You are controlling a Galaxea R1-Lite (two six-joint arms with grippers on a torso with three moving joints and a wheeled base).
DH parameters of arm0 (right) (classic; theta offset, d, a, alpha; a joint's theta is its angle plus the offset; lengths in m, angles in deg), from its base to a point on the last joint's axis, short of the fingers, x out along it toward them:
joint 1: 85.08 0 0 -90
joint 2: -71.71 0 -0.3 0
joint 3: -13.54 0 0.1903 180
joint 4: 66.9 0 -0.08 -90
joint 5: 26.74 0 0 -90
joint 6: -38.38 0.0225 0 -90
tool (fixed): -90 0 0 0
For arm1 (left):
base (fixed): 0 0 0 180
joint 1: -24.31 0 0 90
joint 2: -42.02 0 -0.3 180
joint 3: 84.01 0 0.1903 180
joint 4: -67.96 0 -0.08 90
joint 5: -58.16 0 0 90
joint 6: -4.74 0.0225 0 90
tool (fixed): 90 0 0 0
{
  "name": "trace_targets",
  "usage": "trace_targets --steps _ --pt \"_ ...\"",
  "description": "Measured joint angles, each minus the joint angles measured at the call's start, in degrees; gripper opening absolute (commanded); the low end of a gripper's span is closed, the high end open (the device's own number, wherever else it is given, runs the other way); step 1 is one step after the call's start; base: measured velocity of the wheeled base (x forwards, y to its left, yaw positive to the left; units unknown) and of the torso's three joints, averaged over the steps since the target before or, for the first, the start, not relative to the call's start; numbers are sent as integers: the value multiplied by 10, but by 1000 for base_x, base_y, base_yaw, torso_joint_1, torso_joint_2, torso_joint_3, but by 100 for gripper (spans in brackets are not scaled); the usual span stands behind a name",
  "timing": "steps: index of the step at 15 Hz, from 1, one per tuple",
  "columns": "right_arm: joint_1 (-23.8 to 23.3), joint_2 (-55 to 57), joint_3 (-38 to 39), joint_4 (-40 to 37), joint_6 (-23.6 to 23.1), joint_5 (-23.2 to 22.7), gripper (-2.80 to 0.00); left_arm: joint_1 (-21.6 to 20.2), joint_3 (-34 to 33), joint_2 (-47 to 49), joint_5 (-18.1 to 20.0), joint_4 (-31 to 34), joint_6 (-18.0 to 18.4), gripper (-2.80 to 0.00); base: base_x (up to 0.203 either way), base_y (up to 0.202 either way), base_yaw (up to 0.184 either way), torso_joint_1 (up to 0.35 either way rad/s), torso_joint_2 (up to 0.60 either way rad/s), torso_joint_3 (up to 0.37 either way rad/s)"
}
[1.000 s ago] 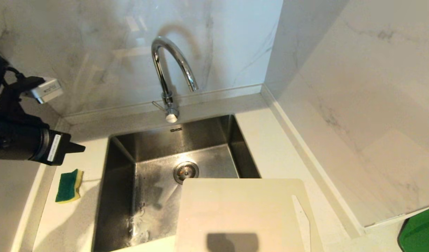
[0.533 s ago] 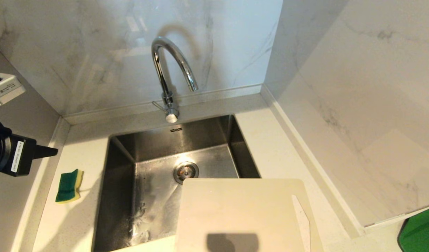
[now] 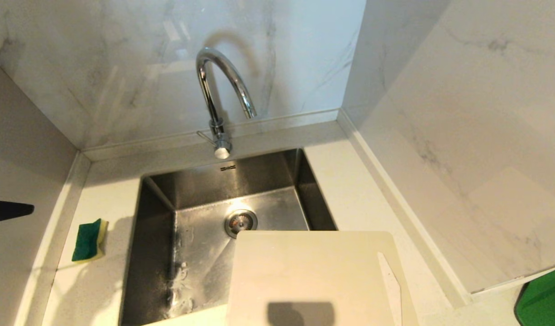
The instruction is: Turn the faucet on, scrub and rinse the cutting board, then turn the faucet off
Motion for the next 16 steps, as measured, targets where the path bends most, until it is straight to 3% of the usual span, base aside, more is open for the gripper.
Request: trace_targets --steps 2,6,13,16 --pt "0 0 0 0 0 0 -280 -45 -25 -21 44 -1 40 -280 0 0 0 0 0 0" --pt "0 0 0 0 0 0 -280 -61 -110 -76 72 -36 48 -280 0 0 0 0 0 0" --pt "0 0 0 0 0 0 -280 -62 -474 -224 86 -305 34 -280 0 0 0 0 0 0" --pt "0 0 0 0 0 0 -280 -62 -561 -288 86 -341 30 -280 0 0 0 0 0 0"
